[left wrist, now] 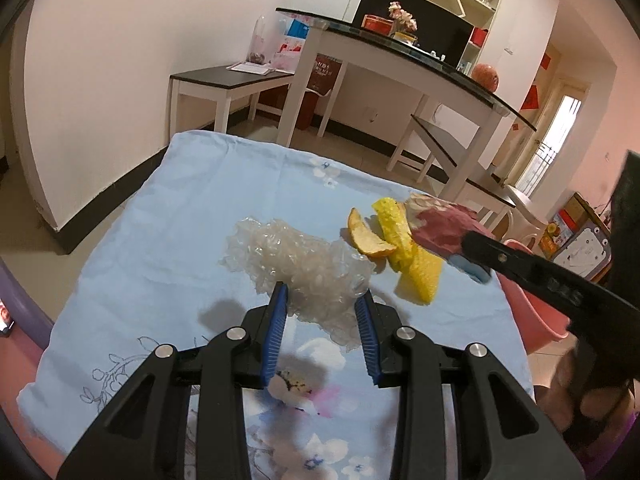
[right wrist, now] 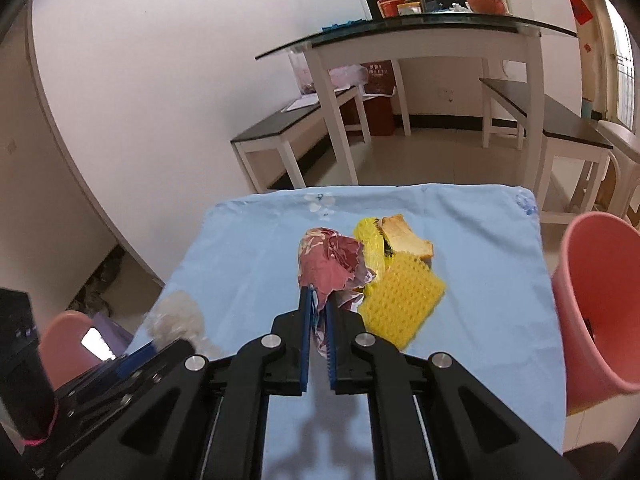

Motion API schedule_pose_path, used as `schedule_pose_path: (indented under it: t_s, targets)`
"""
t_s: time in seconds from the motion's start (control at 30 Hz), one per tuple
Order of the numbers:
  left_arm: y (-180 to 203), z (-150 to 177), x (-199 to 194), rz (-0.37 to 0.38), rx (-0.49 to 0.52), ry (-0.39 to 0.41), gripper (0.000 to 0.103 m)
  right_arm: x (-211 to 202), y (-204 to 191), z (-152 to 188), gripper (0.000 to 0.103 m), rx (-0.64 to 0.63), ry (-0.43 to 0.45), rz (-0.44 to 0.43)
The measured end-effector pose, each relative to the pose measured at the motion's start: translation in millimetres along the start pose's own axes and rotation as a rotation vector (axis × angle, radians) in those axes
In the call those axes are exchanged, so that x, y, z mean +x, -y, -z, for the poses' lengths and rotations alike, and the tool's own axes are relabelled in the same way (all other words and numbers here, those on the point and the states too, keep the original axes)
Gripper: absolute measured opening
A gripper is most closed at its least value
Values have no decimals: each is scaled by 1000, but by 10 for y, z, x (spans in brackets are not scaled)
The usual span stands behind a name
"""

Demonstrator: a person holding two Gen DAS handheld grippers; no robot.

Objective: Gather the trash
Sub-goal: 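Grasp the clear bubble wrap with the left tool while the right tool grasps the red wrapper, then carry both items over the pink bucket and open both tools to drop them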

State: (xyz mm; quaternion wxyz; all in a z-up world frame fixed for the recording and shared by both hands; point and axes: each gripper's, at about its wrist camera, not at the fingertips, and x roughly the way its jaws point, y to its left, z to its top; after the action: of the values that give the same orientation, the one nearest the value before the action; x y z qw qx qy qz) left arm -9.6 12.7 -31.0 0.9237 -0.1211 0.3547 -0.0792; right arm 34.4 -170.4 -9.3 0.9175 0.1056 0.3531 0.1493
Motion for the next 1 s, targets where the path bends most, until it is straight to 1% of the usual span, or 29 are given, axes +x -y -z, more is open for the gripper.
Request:
schedule_pose_path:
  t_s: [0.17,0.47,0.77,1.0]
  targets:
    - [110,37,-70,-9,13,20,34,-223,-21,144,6,-26,17,20]
    - [322,58,-129,6,33,32,34,-479,138,357,6,0,33,36]
    - [608,16,-146,50,82,53,34,-717,406,396,6,38,82,70]
    - [815,-32,-108,82,109,67,34,-873,694,372,6,77,120,109]
